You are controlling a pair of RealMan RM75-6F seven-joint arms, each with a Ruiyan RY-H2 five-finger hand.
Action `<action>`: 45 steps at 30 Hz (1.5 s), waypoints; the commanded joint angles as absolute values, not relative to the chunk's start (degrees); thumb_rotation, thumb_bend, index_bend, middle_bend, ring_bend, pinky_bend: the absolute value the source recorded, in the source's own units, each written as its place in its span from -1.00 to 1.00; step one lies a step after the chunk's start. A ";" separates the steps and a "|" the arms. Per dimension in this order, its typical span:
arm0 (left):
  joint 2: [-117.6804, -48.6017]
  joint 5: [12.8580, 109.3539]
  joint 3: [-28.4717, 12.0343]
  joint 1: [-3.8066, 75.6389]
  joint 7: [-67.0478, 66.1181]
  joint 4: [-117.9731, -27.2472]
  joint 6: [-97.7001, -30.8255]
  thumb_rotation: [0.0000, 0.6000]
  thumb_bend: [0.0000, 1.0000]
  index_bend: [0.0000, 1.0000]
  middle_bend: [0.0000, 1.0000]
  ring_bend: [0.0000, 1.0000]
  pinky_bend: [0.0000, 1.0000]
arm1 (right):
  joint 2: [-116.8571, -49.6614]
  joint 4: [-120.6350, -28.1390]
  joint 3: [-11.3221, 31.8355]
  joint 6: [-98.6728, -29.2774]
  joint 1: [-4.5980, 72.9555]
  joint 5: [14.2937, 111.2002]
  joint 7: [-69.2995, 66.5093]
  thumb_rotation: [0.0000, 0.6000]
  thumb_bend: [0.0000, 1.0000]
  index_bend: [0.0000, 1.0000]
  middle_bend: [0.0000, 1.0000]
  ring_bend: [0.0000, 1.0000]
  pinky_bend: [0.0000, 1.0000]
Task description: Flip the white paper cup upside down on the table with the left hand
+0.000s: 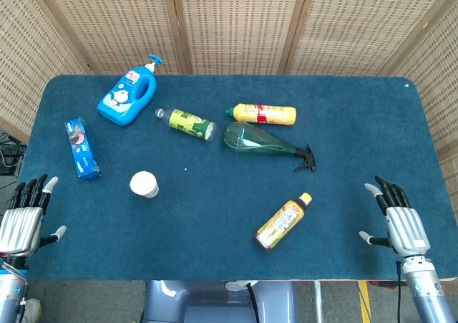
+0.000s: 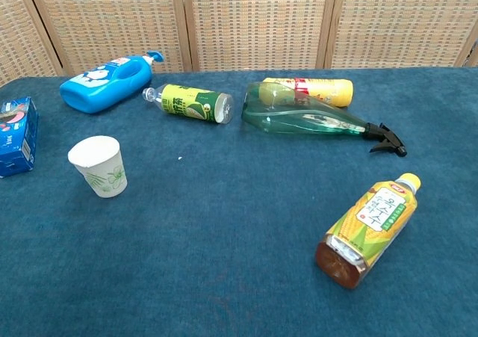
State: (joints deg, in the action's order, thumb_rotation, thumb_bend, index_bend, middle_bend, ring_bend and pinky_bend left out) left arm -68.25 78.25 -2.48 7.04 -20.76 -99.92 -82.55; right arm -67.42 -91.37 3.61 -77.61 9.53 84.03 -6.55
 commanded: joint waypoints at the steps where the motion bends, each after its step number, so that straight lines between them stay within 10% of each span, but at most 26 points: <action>1: -68.37 77.67 -3.10 7.78 -20.92 -100.45 -81.69 0.99 -0.58 -0.99 -1.00 -1.00 -1.00 | -67.49 -91.29 3.61 -77.53 9.60 84.06 -6.50 1.00 -0.80 -1.00 -1.00 -1.00 -1.00; 17: -69.93 56.64 -12.31 26.33 -32.71 -104.04 -59.19 0.99 -0.56 -0.70 -1.00 -1.00 -1.00 | -67.32 -91.47 3.52 -77.23 9.71 84.10 -6.95 1.00 -0.80 -1.00 -1.00 -1.00 -1.00; 45: -81.65 34.88 -10.48 42.15 -43.64 -96.06 -58.48 1.00 -0.49 -0.55 -1.00 -1.00 -1.00 | -66.27 -91.78 3.39 -77.12 9.69 84.71 -10.82 1.00 -0.80 -1.00 -1.00 -1.00 -1.00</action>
State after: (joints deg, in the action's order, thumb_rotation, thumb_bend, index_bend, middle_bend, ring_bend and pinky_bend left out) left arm -81.37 35.18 -10.52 41.88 -43.72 -96.31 -58.53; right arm -66.31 -91.72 3.43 -77.20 9.67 84.68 -10.67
